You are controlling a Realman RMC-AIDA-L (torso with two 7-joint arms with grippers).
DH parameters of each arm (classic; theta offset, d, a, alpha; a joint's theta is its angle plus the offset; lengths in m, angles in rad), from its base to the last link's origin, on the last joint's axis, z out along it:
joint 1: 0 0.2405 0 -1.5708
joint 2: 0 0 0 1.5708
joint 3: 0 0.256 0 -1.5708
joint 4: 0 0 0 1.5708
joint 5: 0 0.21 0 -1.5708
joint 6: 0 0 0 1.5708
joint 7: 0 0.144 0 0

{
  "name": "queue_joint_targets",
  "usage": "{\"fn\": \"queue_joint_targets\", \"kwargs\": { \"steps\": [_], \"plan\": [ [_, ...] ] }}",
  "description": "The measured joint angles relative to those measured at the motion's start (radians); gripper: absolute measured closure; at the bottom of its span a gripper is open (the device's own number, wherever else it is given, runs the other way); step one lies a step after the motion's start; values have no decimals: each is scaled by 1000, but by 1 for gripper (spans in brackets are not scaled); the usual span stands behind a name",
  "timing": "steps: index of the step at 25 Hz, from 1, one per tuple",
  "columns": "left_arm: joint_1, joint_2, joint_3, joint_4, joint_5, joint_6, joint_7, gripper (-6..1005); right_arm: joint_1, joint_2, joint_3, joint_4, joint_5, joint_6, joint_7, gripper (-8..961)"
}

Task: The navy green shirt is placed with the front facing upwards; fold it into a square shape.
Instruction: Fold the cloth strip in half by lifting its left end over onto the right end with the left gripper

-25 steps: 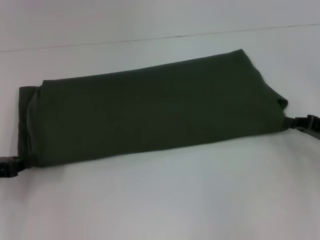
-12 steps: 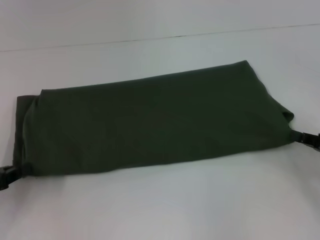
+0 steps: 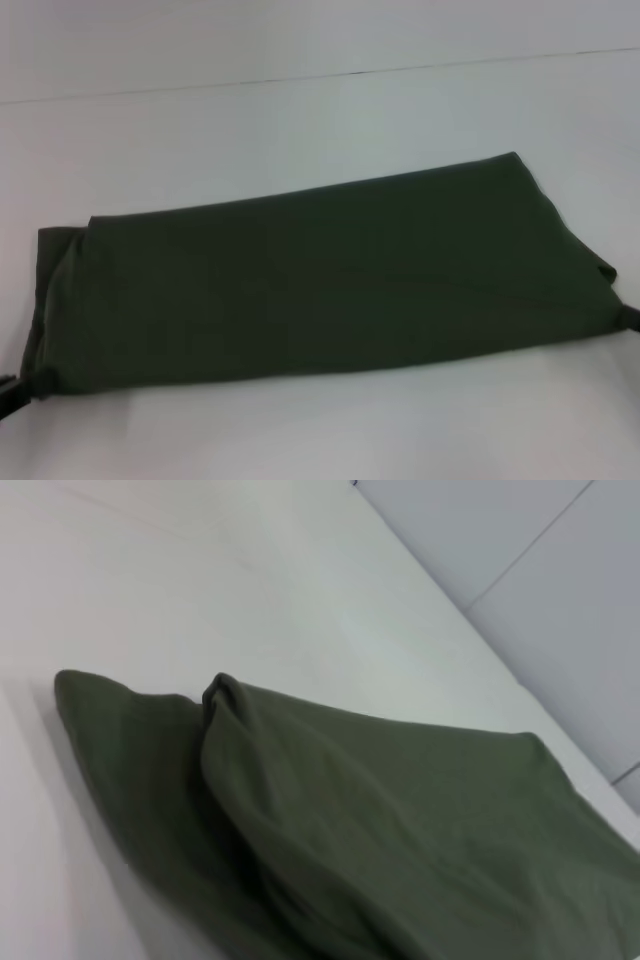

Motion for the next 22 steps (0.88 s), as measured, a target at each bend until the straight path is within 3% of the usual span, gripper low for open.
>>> {"fn": "queue_joint_targets", "kwargs": {
  "steps": [11,22],
  "plan": [
    [66,-7,-15,30,5,102,17,992,-70,9,5,1,-53,-69,-89,946],
    [77,-11,-12,31,17,95,21,989,-106,15,33,2,-61,-67,-102,946]
  ]
}}
